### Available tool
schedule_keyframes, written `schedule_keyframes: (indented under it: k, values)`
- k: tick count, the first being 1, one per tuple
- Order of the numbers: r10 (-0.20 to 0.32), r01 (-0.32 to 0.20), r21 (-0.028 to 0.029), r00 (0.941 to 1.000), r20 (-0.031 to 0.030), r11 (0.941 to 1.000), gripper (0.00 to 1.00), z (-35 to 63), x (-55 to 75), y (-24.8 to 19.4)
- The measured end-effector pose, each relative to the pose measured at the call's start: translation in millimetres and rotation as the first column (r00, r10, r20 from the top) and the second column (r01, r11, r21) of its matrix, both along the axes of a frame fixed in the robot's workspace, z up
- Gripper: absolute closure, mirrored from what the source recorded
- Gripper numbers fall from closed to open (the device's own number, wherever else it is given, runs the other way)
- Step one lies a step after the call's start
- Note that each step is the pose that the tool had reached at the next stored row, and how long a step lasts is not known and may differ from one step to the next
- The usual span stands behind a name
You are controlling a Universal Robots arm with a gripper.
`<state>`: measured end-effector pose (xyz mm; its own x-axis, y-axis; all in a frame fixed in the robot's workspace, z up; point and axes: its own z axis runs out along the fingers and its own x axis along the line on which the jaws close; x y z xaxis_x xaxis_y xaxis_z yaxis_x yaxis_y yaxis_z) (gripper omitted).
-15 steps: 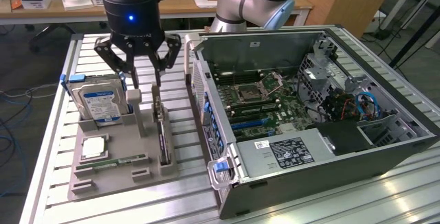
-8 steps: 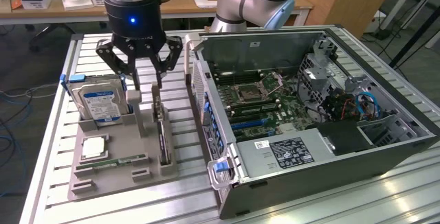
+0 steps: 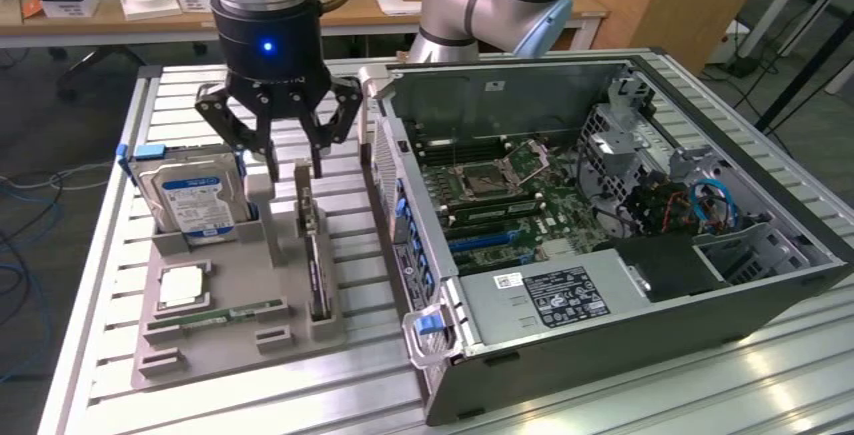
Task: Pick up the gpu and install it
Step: 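Pick up the gpu and move the gpu toward the slot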
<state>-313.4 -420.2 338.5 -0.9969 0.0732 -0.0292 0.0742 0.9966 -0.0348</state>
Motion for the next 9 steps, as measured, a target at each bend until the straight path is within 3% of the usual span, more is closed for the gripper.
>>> schedule_keyframes:
  k: [9]
  values:
    - [0.000,0.000,-0.0142,1.0000,0.0000,0.9999,0.53,-4.4,5.6,-3.6]
